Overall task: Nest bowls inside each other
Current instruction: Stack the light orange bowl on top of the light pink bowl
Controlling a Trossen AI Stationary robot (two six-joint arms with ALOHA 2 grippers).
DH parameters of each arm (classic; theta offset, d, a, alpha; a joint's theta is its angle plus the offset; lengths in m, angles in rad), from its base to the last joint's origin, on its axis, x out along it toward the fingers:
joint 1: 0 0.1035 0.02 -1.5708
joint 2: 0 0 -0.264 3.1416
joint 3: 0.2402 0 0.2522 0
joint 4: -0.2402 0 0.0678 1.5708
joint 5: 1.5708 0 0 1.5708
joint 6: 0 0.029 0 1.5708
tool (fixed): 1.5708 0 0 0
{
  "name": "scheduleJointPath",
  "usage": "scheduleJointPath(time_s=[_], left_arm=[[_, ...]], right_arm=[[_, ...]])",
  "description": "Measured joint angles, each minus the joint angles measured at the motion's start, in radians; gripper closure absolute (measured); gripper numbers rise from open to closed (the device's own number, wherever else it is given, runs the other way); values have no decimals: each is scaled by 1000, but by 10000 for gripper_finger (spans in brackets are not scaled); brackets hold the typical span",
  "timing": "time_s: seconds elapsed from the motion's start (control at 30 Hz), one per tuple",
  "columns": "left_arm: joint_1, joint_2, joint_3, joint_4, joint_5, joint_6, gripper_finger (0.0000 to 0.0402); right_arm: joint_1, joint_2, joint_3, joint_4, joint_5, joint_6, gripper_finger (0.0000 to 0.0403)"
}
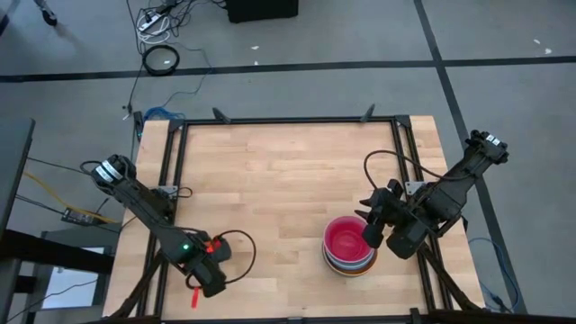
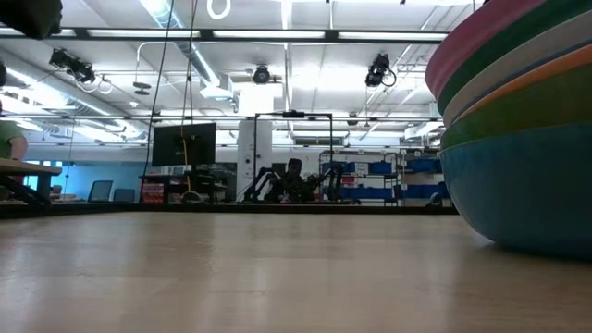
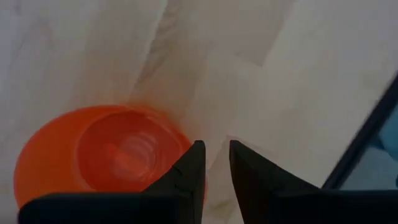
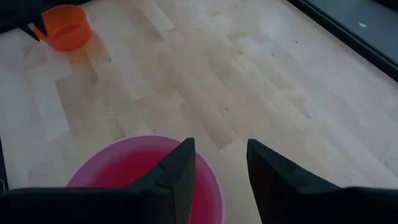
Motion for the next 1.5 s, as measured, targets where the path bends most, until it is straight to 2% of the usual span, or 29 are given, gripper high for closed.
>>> scheduleJointPath(time_s=[0.33,0.67,0.87,1.0,1.2,1.3,1.5], left_arm=[[0,11,-24,13,-23,-87,320],[-6,98,-24,27,-26,-79,320],[-6,100,-22,24,-21,-78,320],[-6,100,28,3,0,-61,320],[-10,98,189,-225,-11,-46,320],[-30,97,242,-375,-49,-117,320],[-82,90,240,-324,-76,-274,320]], right_arm=[[1,0,0,2,-2,0,270],[1,0,0,3,-8,0,270],[1,0,0,9,-8,1,270],[1,0,0,10,-9,1,270],[1,0,0,10,-18,-2,270],[1,0,0,9,-20,-9,270],[1,0,-1,10,-26,-42,270]])
